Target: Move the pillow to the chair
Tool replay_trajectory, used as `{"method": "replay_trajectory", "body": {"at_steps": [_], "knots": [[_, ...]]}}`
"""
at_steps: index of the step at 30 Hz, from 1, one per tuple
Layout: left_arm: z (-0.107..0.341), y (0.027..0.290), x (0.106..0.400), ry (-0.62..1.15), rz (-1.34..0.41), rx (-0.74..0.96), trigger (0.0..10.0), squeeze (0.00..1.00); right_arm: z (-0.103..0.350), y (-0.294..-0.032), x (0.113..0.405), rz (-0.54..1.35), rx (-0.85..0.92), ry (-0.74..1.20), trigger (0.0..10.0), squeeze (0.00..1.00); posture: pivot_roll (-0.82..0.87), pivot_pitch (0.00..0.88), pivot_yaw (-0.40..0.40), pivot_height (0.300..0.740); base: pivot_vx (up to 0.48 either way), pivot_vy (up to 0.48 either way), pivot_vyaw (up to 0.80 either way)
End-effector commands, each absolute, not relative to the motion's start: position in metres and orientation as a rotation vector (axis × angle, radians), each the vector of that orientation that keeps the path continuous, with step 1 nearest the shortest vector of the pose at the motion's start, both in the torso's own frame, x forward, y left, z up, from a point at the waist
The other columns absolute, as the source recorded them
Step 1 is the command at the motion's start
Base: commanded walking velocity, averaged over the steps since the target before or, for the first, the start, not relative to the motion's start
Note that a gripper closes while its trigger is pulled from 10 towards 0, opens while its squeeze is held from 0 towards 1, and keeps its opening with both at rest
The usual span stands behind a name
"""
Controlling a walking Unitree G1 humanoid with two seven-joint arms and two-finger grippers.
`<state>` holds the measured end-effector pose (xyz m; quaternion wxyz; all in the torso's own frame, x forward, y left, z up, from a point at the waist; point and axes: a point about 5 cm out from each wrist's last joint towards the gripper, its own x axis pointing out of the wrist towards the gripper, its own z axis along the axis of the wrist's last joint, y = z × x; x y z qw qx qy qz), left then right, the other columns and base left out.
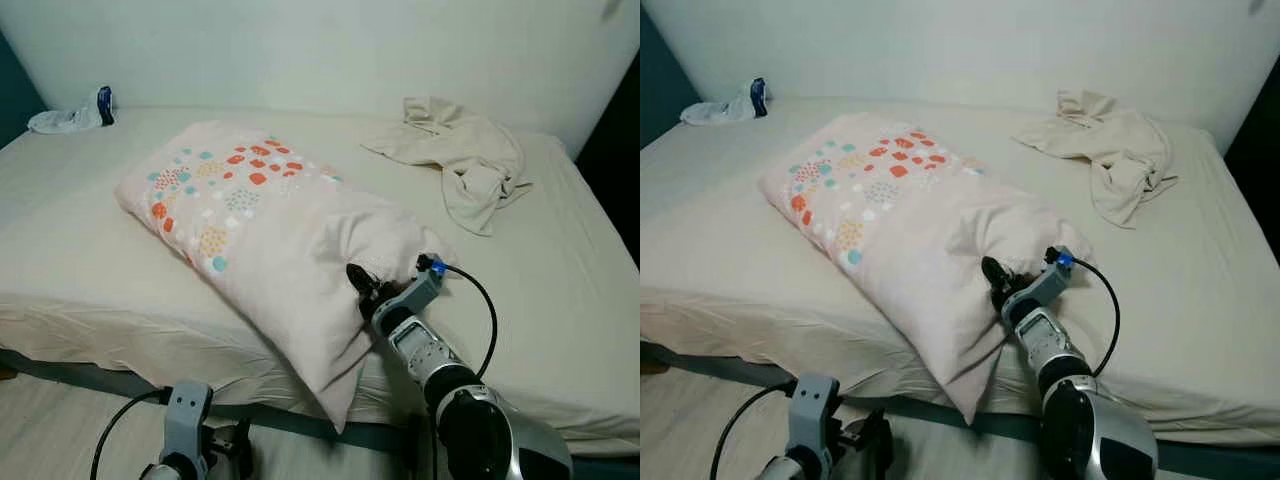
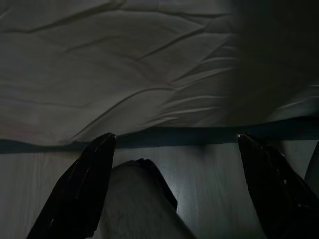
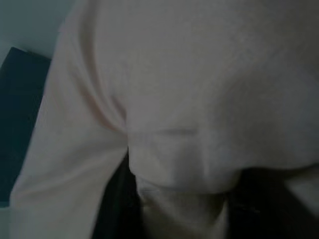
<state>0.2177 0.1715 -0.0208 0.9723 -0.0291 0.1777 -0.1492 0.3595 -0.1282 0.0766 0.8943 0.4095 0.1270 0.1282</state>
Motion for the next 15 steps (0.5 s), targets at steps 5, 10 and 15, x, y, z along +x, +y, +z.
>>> {"method": "replay_trajectory", "body": {"at_steps": [5, 10, 15], "knots": [[-0.02, 0.164, 0.224, 0.365, -0.301, -0.087, 10.0, 0.0, 0.083, -0.121, 0.36, 0.361, 0.842, 0.228, 0.0, 0.0, 0.19, 0.126, 0.042, 0.465, 0.0, 0.0, 0.0], [-0.019, 0.162, 0.227, 0.361, -0.302, -0.091, 10.0, 0.0, 0.083, -0.122, 0.36, 0.376, 0.833, 0.218, 0.0, 0.0, 0.18, 0.113, 0.036, 0.465, 0.0, 0.0, 0.0], [-0.013, 0.155, 0.242, 0.331, -0.3, -0.113, 10.0, 0.0, 0.087, -0.123, 0.358, 0.46, 0.764, 0.178, 0.0, 0.0, 0.15, 0.026, 0.001, 0.465, 0.0, 0.0, 0.0]]}}
